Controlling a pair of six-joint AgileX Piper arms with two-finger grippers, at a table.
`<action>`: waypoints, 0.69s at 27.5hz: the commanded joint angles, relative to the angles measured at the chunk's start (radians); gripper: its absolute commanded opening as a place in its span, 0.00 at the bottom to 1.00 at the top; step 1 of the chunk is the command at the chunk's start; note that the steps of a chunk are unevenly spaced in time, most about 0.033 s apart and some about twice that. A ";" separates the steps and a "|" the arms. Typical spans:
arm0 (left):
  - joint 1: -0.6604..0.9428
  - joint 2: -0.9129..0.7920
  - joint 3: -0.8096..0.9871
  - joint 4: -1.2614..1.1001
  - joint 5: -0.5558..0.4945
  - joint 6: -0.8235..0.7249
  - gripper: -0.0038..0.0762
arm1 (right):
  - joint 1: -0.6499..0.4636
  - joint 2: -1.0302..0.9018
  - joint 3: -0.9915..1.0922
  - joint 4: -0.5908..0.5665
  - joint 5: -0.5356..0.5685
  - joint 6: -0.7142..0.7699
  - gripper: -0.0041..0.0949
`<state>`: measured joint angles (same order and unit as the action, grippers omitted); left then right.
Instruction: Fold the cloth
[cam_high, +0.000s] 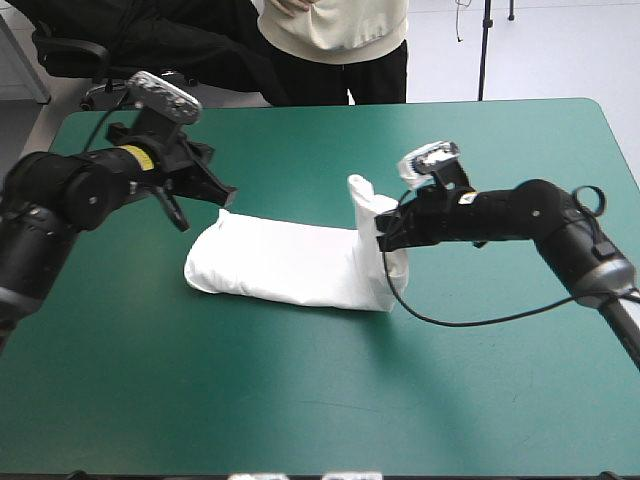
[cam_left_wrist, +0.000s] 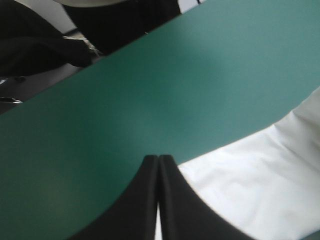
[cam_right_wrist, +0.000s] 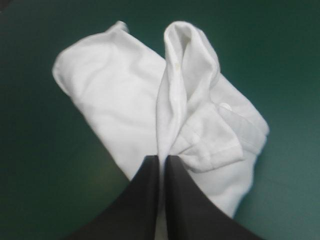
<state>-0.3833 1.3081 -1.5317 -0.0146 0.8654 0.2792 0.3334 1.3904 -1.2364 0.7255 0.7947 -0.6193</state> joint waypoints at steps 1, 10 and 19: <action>0.004 -0.113 -0.061 0.086 0.021 -0.088 0.03 | 0.134 0.097 -0.181 0.023 -0.025 0.037 0.03; 0.004 -0.171 -0.061 0.125 0.139 -0.127 0.03 | 0.372 0.581 -0.841 -0.184 0.153 0.236 0.03; 0.004 -0.169 -0.061 0.127 0.174 -0.151 0.03 | 0.423 0.899 -1.275 -0.191 0.256 0.331 0.03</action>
<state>-0.3784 1.1580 -1.5637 0.1079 1.0952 0.1558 0.7505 2.3045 -2.3989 0.4866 1.0769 -0.3027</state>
